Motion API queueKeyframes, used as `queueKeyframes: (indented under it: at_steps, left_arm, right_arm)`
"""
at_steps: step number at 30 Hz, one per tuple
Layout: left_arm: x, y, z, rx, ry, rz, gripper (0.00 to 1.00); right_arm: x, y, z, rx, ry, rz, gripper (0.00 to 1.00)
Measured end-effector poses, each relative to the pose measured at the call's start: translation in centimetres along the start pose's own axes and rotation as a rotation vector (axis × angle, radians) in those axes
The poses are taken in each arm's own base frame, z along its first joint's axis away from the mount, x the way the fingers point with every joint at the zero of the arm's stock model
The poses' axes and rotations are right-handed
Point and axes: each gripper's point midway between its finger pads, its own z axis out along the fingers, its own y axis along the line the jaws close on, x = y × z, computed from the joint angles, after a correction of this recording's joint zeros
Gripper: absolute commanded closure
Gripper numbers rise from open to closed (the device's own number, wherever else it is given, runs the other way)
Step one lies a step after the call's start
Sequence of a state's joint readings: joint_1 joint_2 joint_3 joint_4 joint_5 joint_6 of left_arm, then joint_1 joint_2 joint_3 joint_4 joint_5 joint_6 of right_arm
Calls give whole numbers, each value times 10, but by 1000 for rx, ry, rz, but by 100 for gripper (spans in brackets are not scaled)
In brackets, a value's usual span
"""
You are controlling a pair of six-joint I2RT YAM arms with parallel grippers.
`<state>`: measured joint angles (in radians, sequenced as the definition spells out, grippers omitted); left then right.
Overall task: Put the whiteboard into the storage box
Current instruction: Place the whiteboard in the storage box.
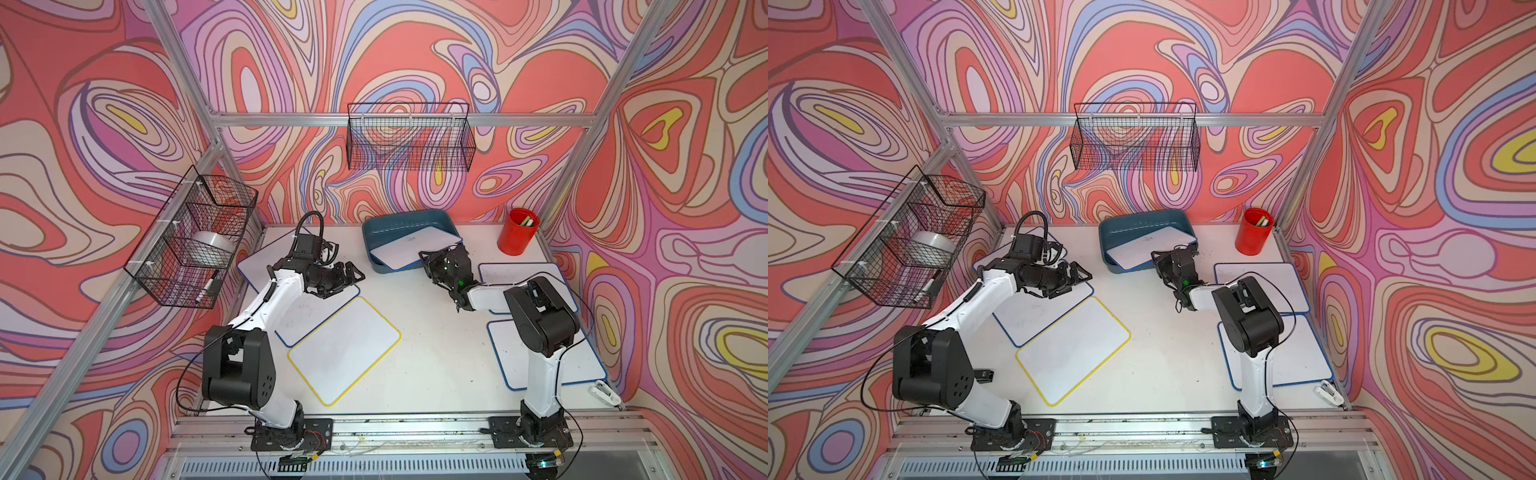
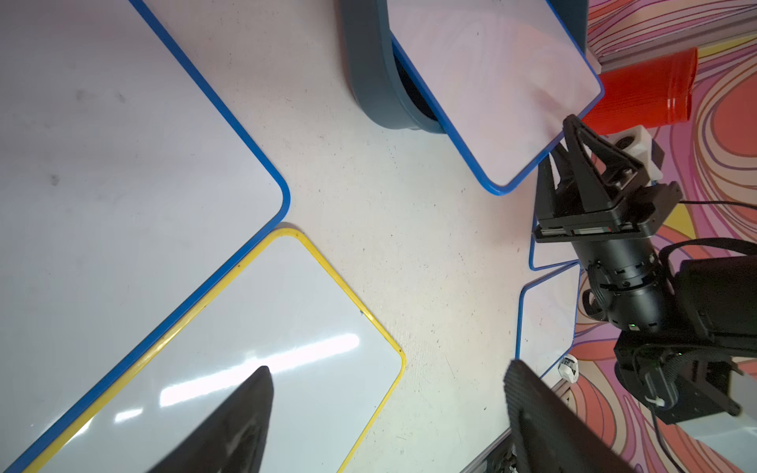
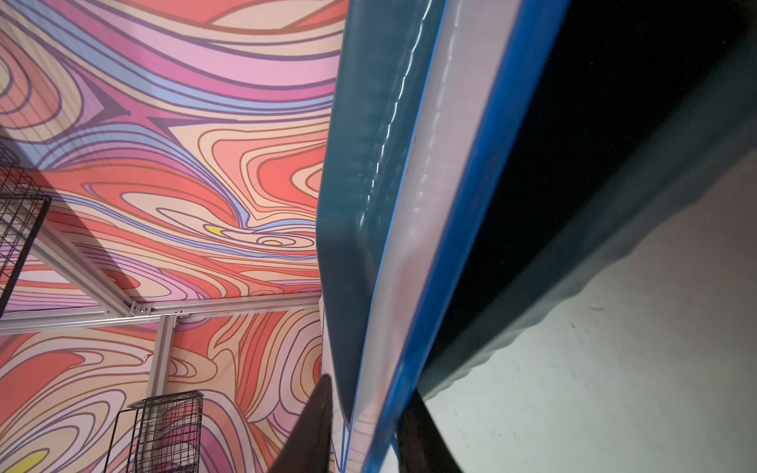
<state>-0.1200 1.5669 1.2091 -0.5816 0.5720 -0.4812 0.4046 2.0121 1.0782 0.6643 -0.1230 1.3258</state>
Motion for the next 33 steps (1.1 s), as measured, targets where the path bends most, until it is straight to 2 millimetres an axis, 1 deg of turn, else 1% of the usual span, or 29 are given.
queueKeyframes:
  at_steps: [5,11,15,18,20,23,25,28,31,33]
  left_arm:
    - [1,5,-2,-11,8,1,15]
    - [2,6,-3,-10,13,4,16]
    - [1,7,-4,-4,12,-2,16]
    - [1,7,-4,-2,13,-2,16]
    - [1,6,-4,1,14,-2,15]
    - [2,7,-3,0,15,-3,16]
    - [2,7,-3,1,15,-4,16]
    - [2,7,-4,3,16,-4,15]
    - [1,8,-4,4,15,-9,16]
    - [0,9,-5,6,13,-13,16]
  right_arm:
    - [8,3,2,7,14,-38,64]
    - [24,5,5,27,49,-92,59]
    - [32,22,10,12,77,-138,55]
    - [35,37,14,-5,102,-175,51]
    - [36,43,15,-12,113,-201,49]
    - [39,39,15,9,135,-233,46]
    - [43,33,14,29,154,-253,46]
    - [45,30,12,44,175,-282,46]
    - [47,37,9,48,194,-318,46]
    - [46,47,5,36,200,-348,46]
